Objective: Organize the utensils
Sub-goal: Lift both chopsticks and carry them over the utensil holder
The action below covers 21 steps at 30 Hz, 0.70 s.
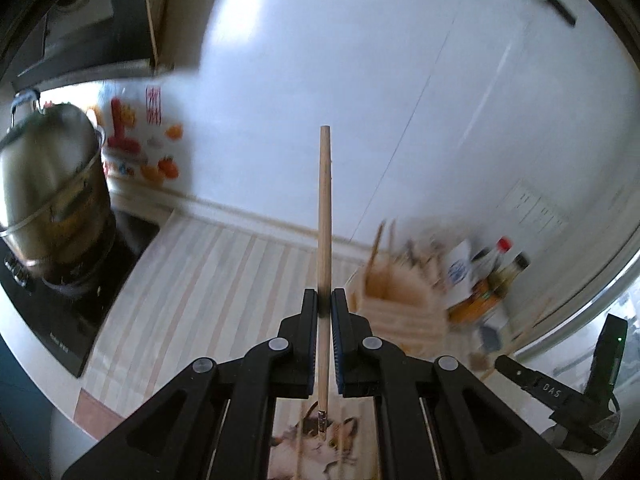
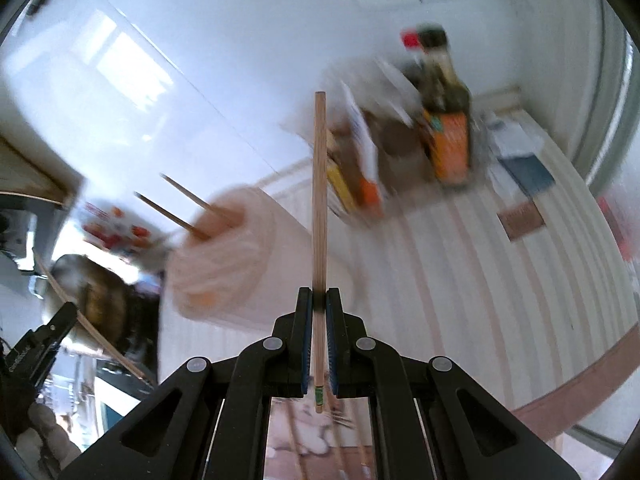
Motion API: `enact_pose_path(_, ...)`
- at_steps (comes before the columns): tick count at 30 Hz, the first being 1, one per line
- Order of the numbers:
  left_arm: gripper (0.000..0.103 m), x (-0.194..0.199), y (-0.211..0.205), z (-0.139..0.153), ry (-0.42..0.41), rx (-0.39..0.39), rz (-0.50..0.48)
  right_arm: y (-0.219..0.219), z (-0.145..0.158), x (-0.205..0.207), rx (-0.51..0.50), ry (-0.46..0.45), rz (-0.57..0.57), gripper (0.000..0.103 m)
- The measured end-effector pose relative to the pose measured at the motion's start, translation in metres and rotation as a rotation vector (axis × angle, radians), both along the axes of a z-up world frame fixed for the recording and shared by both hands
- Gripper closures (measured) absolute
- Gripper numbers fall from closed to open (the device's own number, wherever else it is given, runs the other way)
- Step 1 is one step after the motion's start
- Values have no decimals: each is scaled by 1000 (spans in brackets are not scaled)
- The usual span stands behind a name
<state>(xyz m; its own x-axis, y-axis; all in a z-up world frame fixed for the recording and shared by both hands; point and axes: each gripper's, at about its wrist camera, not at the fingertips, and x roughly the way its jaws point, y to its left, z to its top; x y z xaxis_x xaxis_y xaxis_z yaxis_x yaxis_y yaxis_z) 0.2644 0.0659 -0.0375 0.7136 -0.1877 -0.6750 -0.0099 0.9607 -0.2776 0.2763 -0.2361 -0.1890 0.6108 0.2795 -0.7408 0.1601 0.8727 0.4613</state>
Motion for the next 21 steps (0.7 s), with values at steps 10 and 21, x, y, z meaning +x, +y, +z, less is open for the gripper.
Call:
enact_pose_path(10,99,37,-19,49,-121,-46,28,-8,90,32,48,-192,-10,96)
enact_pose_path(21,99,98,-42,8,-117,-55,156,-4,76,104,48,-196,-93,96)
